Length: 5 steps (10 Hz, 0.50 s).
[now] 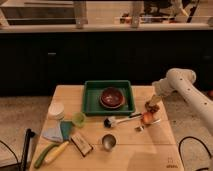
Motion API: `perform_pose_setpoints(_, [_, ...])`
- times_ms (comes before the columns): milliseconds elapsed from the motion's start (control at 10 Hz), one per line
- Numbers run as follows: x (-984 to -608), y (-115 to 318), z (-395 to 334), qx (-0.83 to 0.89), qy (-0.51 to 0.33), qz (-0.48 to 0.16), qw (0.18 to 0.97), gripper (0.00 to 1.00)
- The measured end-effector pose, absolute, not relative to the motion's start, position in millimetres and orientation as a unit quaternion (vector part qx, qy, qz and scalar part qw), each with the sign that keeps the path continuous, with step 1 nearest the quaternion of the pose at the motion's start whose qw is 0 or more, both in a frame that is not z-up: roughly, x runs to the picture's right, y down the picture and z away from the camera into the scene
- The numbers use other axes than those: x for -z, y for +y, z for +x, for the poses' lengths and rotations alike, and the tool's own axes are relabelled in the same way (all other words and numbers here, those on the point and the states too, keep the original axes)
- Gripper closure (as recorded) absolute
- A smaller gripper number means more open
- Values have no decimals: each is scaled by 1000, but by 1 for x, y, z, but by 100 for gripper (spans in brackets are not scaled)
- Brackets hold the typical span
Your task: Place grapes in metal cup
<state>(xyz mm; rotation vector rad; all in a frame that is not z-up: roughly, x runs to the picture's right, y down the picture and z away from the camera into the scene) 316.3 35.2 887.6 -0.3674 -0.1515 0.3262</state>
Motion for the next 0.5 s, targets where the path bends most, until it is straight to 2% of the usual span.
perform_pose_setpoints(500, [-908, 61, 338, -259, -41, -205, 943, 20])
